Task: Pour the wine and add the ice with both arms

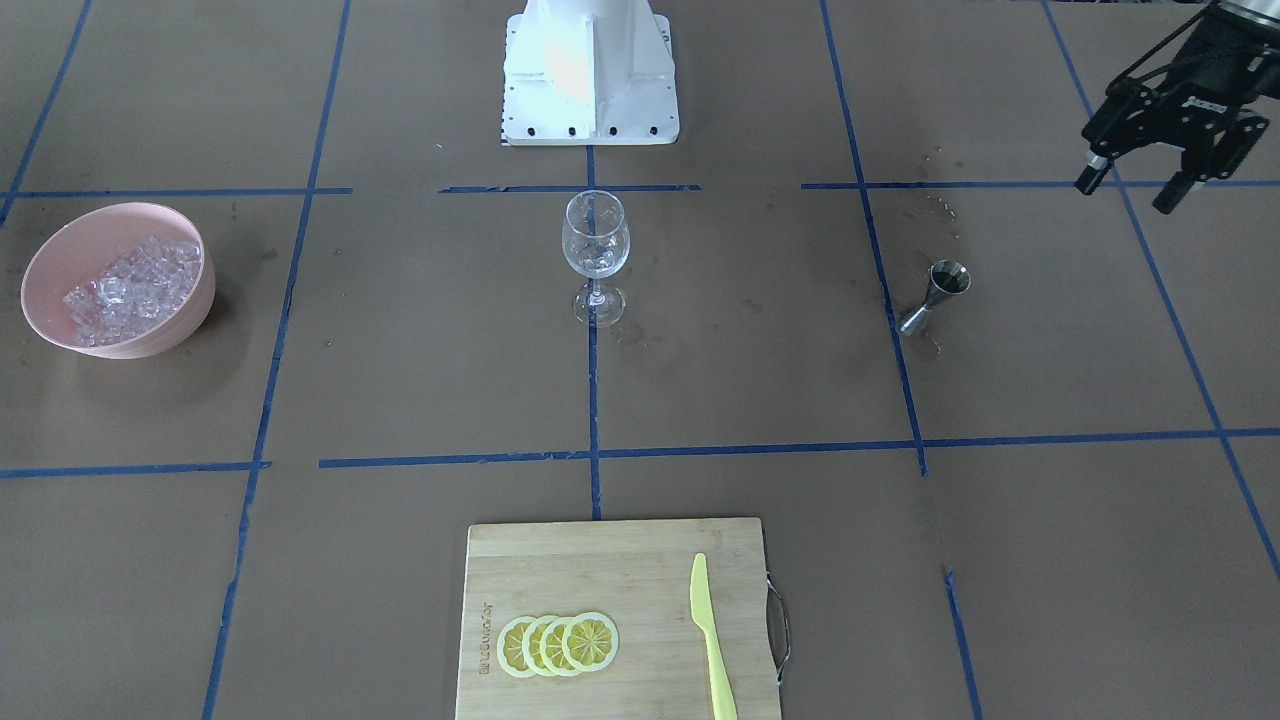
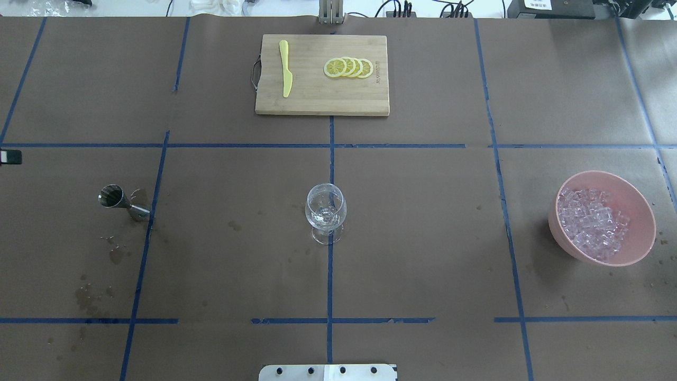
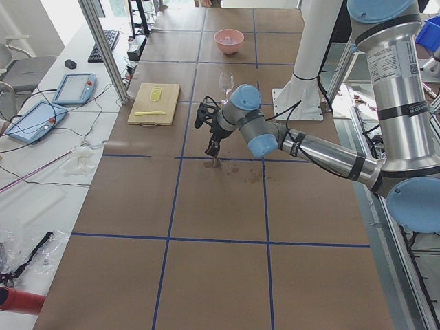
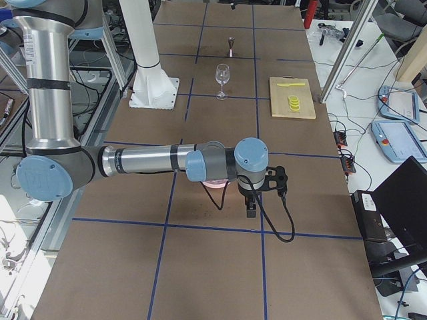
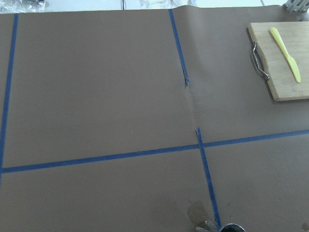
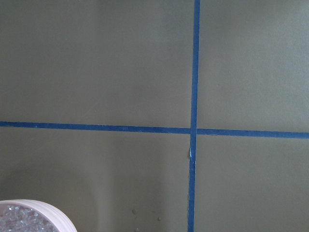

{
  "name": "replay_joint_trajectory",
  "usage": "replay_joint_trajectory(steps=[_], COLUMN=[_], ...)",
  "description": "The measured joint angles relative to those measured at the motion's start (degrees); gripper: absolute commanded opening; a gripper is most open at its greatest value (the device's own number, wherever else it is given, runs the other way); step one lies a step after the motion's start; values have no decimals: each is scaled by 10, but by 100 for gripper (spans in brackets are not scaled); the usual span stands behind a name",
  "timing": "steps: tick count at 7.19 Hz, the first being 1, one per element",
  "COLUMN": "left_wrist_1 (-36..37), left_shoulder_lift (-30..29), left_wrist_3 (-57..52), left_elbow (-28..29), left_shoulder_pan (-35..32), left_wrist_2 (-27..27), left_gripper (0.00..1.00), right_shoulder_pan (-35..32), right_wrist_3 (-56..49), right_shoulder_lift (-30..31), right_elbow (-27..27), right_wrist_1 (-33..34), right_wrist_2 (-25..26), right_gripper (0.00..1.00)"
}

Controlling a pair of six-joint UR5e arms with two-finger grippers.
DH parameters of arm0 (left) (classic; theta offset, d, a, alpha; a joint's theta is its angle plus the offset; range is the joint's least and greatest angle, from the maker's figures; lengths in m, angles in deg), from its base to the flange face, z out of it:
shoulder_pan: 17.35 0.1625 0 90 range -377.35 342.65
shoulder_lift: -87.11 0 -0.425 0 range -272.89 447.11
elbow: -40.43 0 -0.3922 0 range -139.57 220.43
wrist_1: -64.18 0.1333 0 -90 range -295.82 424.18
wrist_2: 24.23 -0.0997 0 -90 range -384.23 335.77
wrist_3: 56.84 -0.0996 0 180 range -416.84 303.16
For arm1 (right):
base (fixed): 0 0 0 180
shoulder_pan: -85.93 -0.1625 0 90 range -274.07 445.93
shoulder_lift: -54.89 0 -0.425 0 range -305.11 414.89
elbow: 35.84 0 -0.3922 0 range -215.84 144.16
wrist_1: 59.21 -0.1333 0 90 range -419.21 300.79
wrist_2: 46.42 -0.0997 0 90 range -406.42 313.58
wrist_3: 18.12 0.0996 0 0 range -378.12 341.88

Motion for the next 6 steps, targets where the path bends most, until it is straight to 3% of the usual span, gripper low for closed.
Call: replay_joint_trajectory(steps=[3,6], left_wrist_1=[-38,-25], left_shoulder_lift=[53,53], left_wrist_3=[160,302], left_elbow=[-36,-12], left_shoulder_pan=[204,428], left_wrist_2=[-226,-501], left_gripper=[100,100], right_shoulder_pan=[2,2], right_wrist_3=[0,7], right_shoulder_lift=[2,4], right_elbow=[-2,-22], right_wrist_1=[-1,4], right_wrist_2=[-2,-3], right_gripper=[100,100])
